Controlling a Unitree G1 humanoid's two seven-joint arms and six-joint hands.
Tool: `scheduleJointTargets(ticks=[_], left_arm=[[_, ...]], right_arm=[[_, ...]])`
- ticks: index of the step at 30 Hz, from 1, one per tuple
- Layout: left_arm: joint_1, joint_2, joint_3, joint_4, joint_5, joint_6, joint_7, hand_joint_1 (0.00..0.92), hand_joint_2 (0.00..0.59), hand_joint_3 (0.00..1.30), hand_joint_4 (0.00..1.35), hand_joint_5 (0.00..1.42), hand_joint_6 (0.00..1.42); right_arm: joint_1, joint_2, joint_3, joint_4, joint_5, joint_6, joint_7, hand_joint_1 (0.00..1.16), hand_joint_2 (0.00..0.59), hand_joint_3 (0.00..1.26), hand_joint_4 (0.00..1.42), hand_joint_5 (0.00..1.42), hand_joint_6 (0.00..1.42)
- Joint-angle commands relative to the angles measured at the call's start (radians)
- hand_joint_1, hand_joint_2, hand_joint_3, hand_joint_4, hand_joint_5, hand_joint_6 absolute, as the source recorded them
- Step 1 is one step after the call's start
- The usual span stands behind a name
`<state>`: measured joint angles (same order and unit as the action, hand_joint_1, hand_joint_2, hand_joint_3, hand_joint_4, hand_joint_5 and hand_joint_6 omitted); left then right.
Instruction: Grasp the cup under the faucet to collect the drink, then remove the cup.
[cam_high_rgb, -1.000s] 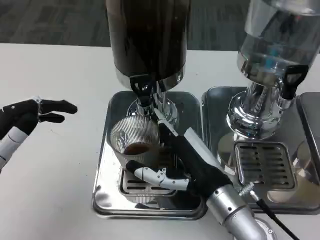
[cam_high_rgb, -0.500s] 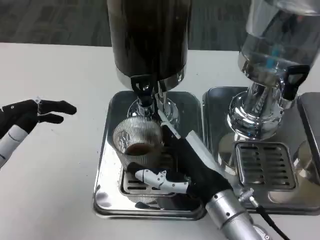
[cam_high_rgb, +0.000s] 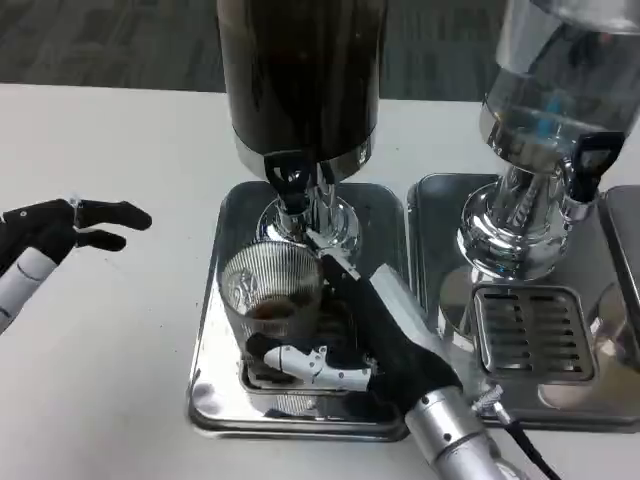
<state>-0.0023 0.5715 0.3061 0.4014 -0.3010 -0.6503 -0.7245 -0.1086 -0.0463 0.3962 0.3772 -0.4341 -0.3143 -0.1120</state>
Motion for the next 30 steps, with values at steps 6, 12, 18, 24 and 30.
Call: scheduleJointTargets(ticks=[6, 12, 18, 24, 30], left_arm=[[0.012, 0.020, 0.002, 0.000, 0.019, 0.003, 0.004, 0.000, 0.185, 0.50, 0.39, 0.27, 0.39], [0.012, 0.021, 0.002, 0.000, 0.022, 0.000, 0.006, 0.000, 0.186, 0.49, 0.39, 0.27, 0.39], [0.012, 0.022, -0.001, 0.001, 0.024, -0.002, 0.004, 0.000, 0.187, 0.49, 0.38, 0.27, 0.39], [0.009, 0.021, -0.004, 0.004, 0.024, -0.003, 0.001, 0.000, 0.182, 0.48, 0.38, 0.27, 0.39], [0.002, 0.022, -0.006, 0.010, 0.025, -0.003, 0.000, 0.000, 0.179, 0.48, 0.38, 0.27, 0.39]], right_arm=[[0.037, 0.005, 0.017, 0.004, -0.048, 0.006, -0.064, 0.68, 0.191, 0.17, 0.29, 0.51, 0.85], [0.047, 0.008, 0.017, 0.009, -0.065, -0.007, -0.113, 0.68, 0.199, 0.25, 0.36, 0.59, 0.95], [0.055, 0.011, 0.011, 0.016, -0.068, -0.023, -0.155, 0.69, 0.204, 0.27, 0.40, 0.62, 1.00], [0.056, 0.013, 0.003, 0.024, -0.069, -0.041, -0.183, 0.69, 0.204, 0.33, 0.47, 0.68, 1.05], [0.065, 0.011, -0.004, 0.024, -0.069, -0.058, -0.210, 0.70, 0.212, 0.37, 0.51, 0.72, 1.09]])
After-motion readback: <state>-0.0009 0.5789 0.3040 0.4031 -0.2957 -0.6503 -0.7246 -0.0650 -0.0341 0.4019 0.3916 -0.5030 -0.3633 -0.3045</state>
